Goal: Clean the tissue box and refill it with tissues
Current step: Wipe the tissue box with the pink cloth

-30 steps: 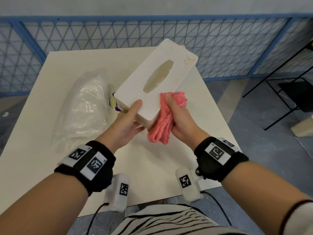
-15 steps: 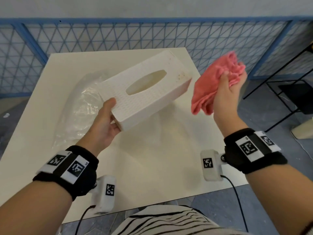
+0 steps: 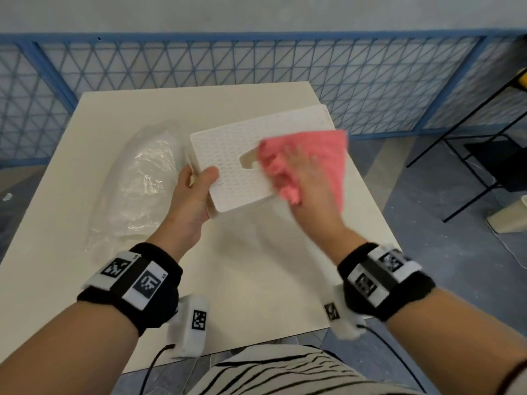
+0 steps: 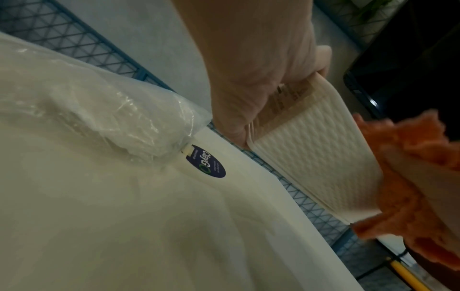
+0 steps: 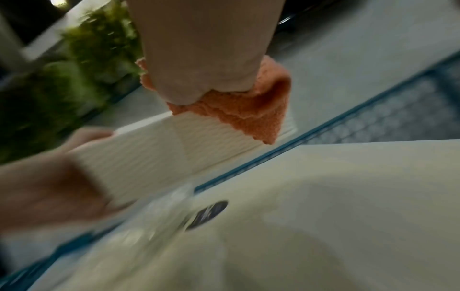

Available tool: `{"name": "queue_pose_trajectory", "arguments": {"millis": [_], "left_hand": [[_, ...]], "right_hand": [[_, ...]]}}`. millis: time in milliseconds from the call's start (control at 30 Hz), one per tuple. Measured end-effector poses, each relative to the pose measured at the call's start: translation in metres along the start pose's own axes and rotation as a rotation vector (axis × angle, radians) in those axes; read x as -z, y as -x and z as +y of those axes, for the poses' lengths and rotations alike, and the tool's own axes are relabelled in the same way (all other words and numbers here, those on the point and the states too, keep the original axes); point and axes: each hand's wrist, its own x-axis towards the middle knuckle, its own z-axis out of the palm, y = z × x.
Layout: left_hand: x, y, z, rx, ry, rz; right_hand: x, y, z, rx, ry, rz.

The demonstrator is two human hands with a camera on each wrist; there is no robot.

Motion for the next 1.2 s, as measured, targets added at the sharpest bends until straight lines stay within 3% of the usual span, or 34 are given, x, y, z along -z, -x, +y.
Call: {"name": "queue_pose_trajectory", "arguments": {"millis": [100,167,400,467,533,600,700,767,800,867,933,967,1067,1133,1200], "left_hand": [[-0.001,0.002,-0.002,-0.013,-0.027,-0.025],[0.004,0.005,-0.003,-0.009,-0.039,-0.017],[0.019,0.005,-0.002,-0.008,-0.113,-0.059],[0.02,0.007,-0.003,-0.004,-0.151,-0.058],[0.019,0.009,-0.004,0.018,-0.154,-0.06],[0.019,0.011,-0.005,0.034,-0.151,-0.081],[0.012,0.011,-0.005,0.017,-0.17,-0.102],[0.007,0.01,-0.006,0.005,-0.191,-0.114],[0.004,0.01,-0.007,0.006,-0.192,-0.119],[0.001,0.01,-0.009,0.013,-0.184,-0.123],[0.005,0.009,-0.007,0.008,-0.186,-0.106],[0.01,0.008,-0.005,0.0,-0.188,-0.091],[0.024,0.004,0.001,-0.008,-0.162,-0.035],[0.03,0.002,0.002,0.009,-0.157,-0.045],[0.028,0.002,0.001,0.03,-0.159,-0.066]], "right_hand": [[-0.017,0.026,-0.004,0.16,0.104,-0.228],[-0.006,0.028,0.015,0.16,0.206,-0.27],[0.049,-0.004,0.038,-0.466,0.078,-0.093],[0.053,-0.014,0.042,-0.596,0.05,0.008],[0.051,-0.019,0.043,-0.609,0.072,0.052],[0.041,-0.02,0.037,-0.532,-0.051,0.099],[0.022,-0.017,0.008,-0.556,-0.541,0.22],[0.006,-0.007,-0.013,-0.512,-0.645,0.105],[0.001,-0.004,-0.022,-0.439,-0.594,-0.031],[-0.006,0.004,-0.027,-0.144,-0.157,-0.315],[0.002,0.004,-0.004,0.012,0.096,-0.336],[0.006,0.003,0.012,-0.011,0.1,-0.314],[0.028,0.0,0.044,-0.44,-0.126,-0.016],[0.036,0.001,0.058,-0.549,-0.048,-0.014],[0.035,0.004,0.057,-0.536,0.126,-0.097]]}}
